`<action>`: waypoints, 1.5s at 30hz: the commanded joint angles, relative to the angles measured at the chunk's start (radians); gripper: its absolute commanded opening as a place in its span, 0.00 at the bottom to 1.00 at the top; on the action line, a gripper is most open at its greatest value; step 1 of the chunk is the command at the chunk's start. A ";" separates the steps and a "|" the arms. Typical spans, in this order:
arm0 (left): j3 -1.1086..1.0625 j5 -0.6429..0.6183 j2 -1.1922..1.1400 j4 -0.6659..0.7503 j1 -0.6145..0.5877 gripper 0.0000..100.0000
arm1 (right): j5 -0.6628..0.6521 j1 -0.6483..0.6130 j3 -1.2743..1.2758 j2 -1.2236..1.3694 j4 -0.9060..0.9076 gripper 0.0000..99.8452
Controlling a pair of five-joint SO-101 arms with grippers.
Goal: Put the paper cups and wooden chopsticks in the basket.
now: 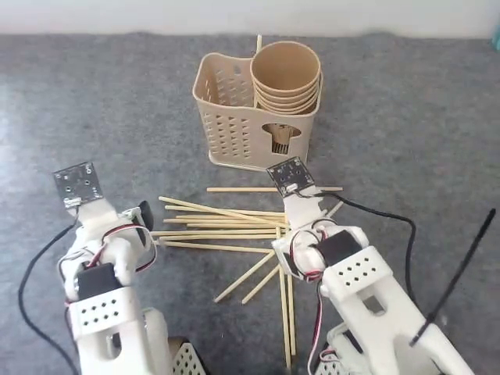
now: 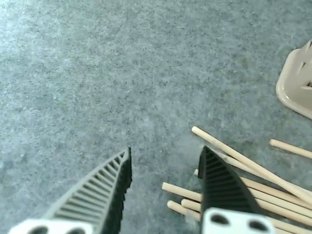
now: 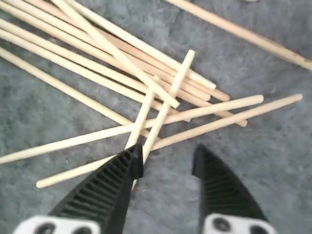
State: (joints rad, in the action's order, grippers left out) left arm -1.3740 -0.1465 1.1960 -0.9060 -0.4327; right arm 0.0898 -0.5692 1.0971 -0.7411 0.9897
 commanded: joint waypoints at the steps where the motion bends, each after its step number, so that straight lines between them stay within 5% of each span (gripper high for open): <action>1: 0.007 0.000 0.018 0.026 0.008 0.21 | 0.061 -0.073 0.038 -0.033 -0.077 0.24; 6: 0.008 0.000 0.018 0.026 0.008 0.21 | 0.068 -0.191 0.138 -0.033 -0.231 0.24; 11: 0.008 0.000 0.020 0.026 0.008 0.21 | 0.063 -0.151 0.176 -0.033 -0.320 0.17; 18: 0.008 0.000 0.020 0.028 0.009 0.21 | 0.063 -0.054 0.160 0.015 -0.321 0.20; 31: 0.008 0.000 0.018 0.028 0.009 0.21 | 0.066 -0.051 -0.161 0.486 -0.179 0.19; 36: 0.008 0.000 0.018 0.028 0.009 0.21 | 0.060 -0.058 -0.161 0.483 -0.185 0.01; 45: 0.008 0.000 0.018 0.028 0.009 0.21 | 0.034 -0.041 -0.169 0.478 -0.137 0.01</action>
State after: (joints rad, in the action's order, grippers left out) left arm -1.3740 -0.1465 1.1960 -0.9060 -0.4312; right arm 0.1465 -0.6306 0.9528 -0.2777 0.8132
